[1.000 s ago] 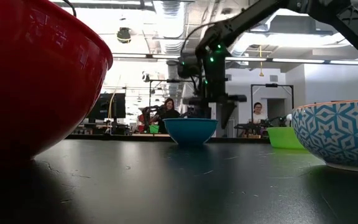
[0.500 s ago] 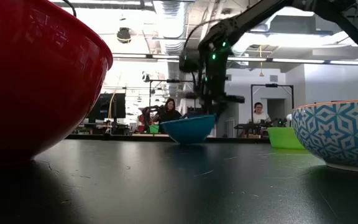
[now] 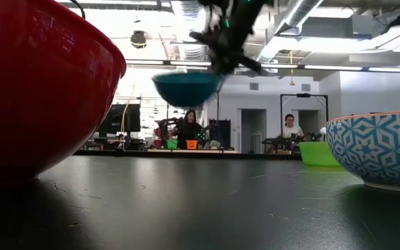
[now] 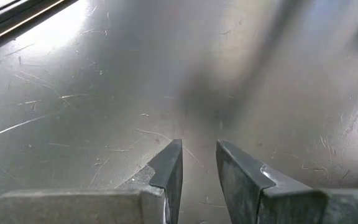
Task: Nest bowls inside each other
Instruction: Stack the blue bowl on top of the green bowl
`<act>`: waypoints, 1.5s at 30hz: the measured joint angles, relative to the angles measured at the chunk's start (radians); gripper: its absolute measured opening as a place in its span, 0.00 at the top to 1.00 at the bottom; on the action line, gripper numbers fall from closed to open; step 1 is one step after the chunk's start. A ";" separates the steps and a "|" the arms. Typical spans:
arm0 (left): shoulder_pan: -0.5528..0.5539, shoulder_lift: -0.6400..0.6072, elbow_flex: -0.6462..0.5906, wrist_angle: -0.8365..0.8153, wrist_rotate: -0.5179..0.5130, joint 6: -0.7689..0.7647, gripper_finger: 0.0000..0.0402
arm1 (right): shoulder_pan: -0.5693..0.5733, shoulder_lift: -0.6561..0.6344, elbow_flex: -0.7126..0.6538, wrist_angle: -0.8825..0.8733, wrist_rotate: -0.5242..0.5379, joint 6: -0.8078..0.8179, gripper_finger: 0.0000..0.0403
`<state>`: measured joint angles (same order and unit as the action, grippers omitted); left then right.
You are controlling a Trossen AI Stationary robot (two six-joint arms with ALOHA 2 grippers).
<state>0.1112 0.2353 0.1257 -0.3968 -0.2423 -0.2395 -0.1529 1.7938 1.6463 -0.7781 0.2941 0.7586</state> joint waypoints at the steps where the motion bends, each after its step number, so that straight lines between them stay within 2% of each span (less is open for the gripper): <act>1: 0.000 0.000 0.000 0.000 0.000 0.000 0.78 | 0.038 -0.007 0.000 0.028 0.006 -0.001 0.97; 5: 0.000 0.000 0.000 0.000 0.000 0.000 0.78 | 0.177 -0.016 0.002 0.136 0.020 -0.005 0.96; 10: 0.000 0.000 0.000 0.000 0.000 0.000 0.78 | 0.319 0.046 0.001 0.296 0.053 -0.007 0.96; 17: 0.000 0.001 0.000 0.000 0.000 0.000 0.78 | 0.425 0.164 0.000 0.550 0.049 -0.019 0.96; 22: 0.000 0.000 0.000 0.001 0.000 0.000 0.78 | 0.425 0.208 0.001 0.652 0.049 -0.022 0.96; 33: 0.000 0.000 0.000 0.000 0.000 0.000 0.78 | 0.359 0.208 0.001 0.616 0.045 -0.023 0.96; 45: 0.000 0.000 0.000 0.000 0.000 0.000 0.78 | 0.360 0.224 0.002 0.583 0.025 -0.033 0.96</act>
<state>0.1112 0.2356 0.1253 -0.3965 -0.2420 -0.2394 0.2070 2.0174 1.6485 -0.1954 0.3195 0.7261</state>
